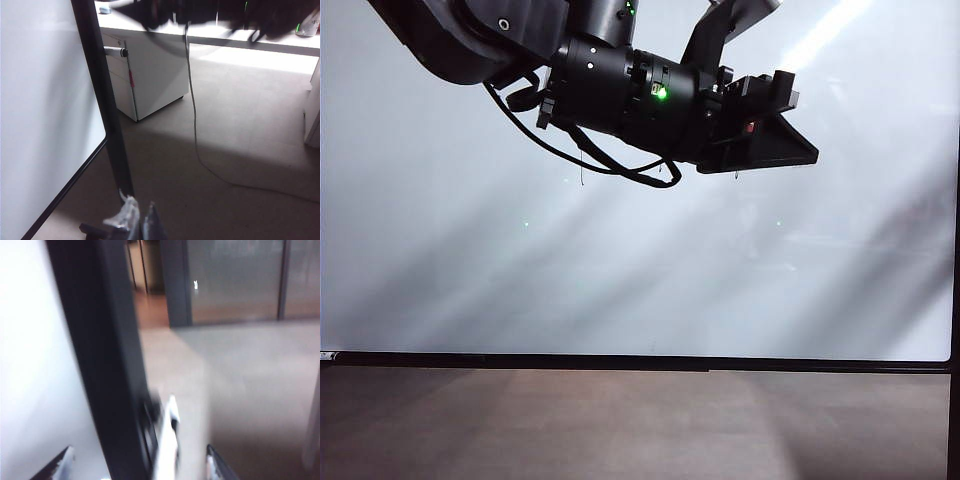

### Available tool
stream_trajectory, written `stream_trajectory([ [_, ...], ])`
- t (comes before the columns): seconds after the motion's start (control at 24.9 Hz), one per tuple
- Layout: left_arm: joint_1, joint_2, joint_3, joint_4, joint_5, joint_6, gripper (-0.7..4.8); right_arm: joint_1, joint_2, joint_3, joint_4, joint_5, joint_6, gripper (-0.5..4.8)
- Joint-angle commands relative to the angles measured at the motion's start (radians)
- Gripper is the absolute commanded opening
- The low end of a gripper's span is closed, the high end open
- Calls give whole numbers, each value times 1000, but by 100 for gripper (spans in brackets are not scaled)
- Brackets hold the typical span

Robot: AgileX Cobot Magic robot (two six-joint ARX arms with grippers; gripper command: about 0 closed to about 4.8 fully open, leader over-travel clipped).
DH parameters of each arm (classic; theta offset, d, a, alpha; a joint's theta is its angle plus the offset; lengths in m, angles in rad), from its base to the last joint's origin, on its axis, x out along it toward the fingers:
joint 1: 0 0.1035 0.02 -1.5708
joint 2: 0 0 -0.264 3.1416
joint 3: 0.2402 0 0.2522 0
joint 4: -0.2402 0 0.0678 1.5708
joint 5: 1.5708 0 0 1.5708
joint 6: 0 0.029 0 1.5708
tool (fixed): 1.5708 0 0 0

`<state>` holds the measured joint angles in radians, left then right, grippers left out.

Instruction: Reach to the right to find the marker pen, pick it up, and write the answer to the math problem on the whiteboard.

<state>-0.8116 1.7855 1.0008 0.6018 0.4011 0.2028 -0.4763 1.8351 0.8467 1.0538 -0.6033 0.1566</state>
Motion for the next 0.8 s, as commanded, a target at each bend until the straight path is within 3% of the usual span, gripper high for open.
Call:
stream_trajectory([
  [0.04,-3,-4,4,6,4,3,27,0,74,2,115,-2,1,324],
  [0.24,-3,-4,4,6,4,3,27,0,154,5,159,-1,-11,324],
  [0.4,-3,-4,4,6,4,3,27,17,183,13,154,10,-90,323],
  [0.64,-3,-4,4,5,3,3,27,45,230,63,156,52,-86,322],
  [0.8,-3,-4,4,5,3,3,27,50,230,66,153,90,-96,293],
])
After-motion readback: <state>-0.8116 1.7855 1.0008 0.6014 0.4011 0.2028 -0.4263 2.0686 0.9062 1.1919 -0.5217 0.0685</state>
